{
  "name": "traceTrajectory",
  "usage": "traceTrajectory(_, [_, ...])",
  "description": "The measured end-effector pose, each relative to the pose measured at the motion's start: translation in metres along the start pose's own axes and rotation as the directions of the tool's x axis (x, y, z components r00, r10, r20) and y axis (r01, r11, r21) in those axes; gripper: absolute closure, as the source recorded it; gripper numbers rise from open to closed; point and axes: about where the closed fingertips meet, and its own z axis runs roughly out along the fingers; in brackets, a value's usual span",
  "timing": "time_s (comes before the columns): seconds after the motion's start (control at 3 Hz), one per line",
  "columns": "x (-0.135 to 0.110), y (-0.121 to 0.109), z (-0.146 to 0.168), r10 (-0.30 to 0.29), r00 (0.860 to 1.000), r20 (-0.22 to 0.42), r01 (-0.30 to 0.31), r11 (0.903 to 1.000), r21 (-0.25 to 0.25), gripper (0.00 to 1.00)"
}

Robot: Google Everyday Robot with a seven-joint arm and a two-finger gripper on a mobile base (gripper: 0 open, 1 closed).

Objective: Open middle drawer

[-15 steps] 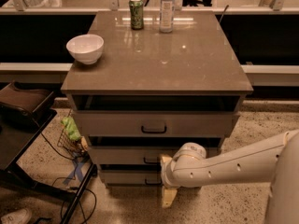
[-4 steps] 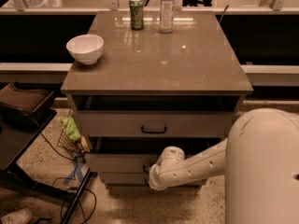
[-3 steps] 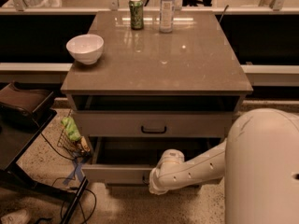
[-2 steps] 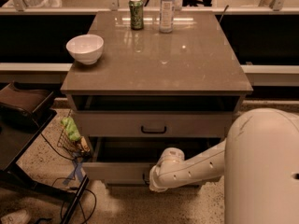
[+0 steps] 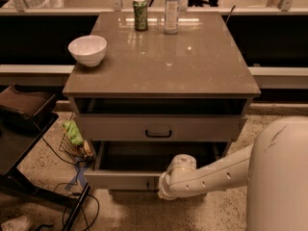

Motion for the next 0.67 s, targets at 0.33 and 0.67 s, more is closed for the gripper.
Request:
traceTrajectory(0.33, [0.008, 0.008, -0.016, 0.016, 1.000, -0.010, -0.016, 0.9997, 0.017, 1.00])
traceTrajectory(0.67, [0.028, 0.031, -0.063, 0.055, 0.998, -0.029, -0.053, 0.9964, 0.066, 1.00])
